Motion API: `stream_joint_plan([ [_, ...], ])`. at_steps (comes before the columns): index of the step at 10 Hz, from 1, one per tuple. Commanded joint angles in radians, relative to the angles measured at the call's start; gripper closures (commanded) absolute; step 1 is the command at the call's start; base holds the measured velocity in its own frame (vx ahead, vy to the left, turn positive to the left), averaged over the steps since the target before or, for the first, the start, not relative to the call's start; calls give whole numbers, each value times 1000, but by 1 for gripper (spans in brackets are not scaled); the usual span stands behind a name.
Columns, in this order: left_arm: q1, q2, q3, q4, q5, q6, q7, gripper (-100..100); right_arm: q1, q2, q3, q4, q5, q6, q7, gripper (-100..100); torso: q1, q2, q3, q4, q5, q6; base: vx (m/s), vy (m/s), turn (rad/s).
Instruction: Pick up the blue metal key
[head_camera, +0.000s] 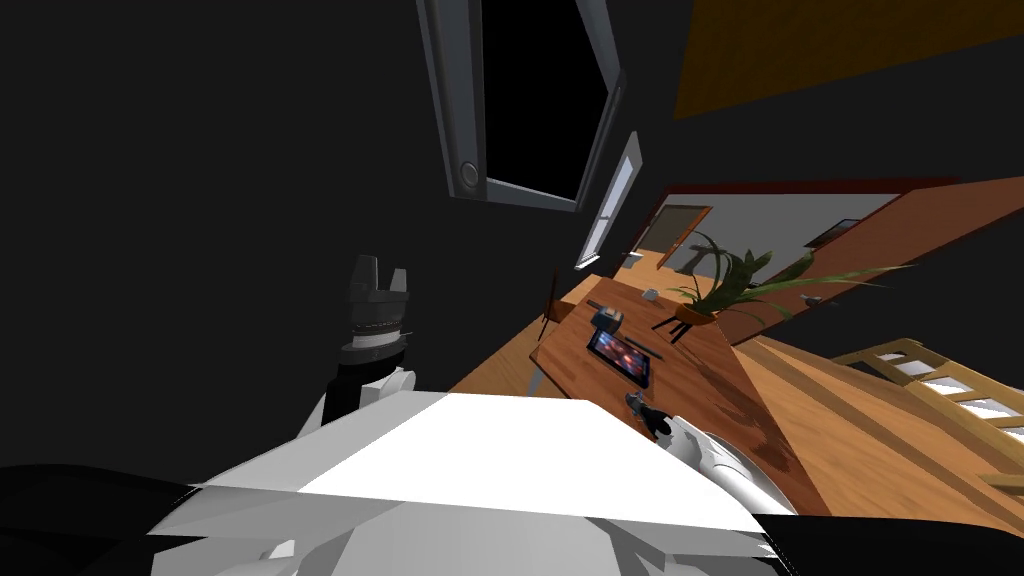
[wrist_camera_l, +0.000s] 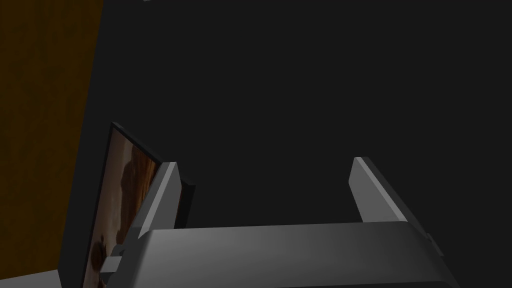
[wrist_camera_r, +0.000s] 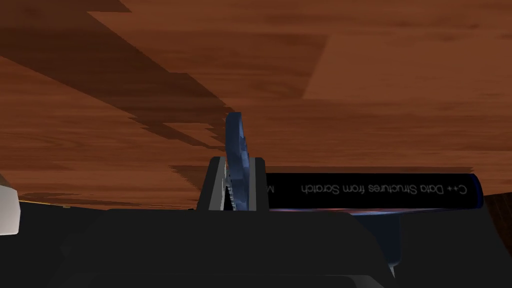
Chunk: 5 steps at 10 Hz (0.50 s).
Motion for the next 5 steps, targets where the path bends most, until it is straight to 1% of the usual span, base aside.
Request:
stream_joint_plan([
  [1, 0, 0, 0, 0, 0, 0, 0, 0, 11, -32, 17, -35, -15, 4, -7, 100, 0, 0, 0, 0, 0, 0, 1, 42, -48],
  [3, 0, 0, 0, 0, 0, 0, 0, 0, 23, -56, 28, -64, -28, 12, -15, 100, 4, 0, 0, 0, 1, 1, -3, 53, -44],
  [4, 0, 0, 0, 0, 0, 0, 0, 0, 17, -46, 24, -51, -22, 7, -10, 100, 4, 0, 0, 0, 1, 1, -3, 22, -8],
  [5, 0, 0, 0, 0, 0, 0, 0, 0, 18, -48, 25, -54, -23, 8, -11, 0, 2, 0, 0, 0, 0, 1, 0, 0, 0],
])
